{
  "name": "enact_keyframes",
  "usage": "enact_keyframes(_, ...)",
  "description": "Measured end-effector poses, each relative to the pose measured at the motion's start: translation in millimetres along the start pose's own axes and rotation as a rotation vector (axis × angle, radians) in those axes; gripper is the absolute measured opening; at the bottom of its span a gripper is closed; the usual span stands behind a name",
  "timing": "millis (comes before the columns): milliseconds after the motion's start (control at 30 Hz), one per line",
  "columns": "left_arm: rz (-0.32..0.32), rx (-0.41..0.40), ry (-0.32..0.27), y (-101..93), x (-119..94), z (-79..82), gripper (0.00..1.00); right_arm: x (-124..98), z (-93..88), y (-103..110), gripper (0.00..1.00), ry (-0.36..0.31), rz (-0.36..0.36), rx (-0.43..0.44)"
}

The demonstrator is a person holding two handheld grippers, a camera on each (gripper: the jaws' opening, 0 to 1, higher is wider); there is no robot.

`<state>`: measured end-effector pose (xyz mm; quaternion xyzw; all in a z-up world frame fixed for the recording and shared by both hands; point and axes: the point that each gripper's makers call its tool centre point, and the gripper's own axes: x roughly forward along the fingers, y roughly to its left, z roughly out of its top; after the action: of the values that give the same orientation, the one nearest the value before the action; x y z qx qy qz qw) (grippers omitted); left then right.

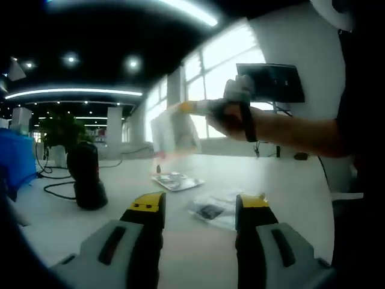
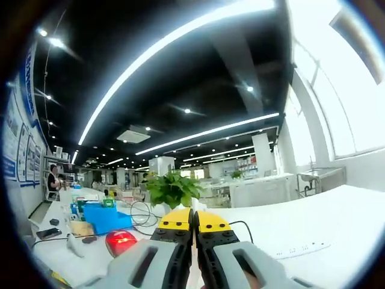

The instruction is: Clip sheet goods on table flip sheet goods clip sheet goods scan sheet goods put sheet goods back to table

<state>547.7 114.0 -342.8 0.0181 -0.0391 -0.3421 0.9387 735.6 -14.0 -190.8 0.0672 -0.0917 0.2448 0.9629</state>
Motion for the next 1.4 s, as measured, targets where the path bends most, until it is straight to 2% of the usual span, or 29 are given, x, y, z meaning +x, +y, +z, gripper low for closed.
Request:
enact_keyframes(433, 0.028, -0.034, -0.004, 7.0, 0.7, 1.0, 0.39, -9.8, -6.9, -6.2, 0.0, 0.063, 0.102, -0.03)
enact_keyframes(967, 0.06, -0.037, 0.01, 12.9, 0.5, -1.7, 0.39, -19.0, -5.2, 3.4, 0.0, 0.072, 0.191, -0.088)
enact_keyframes(1400, 0.073, -0.028, 0.016, 17.4, -1.1, -3.9, 0.39, -26.7, -18.8, 19.3, 0.0, 0.099, 0.278, -0.127)
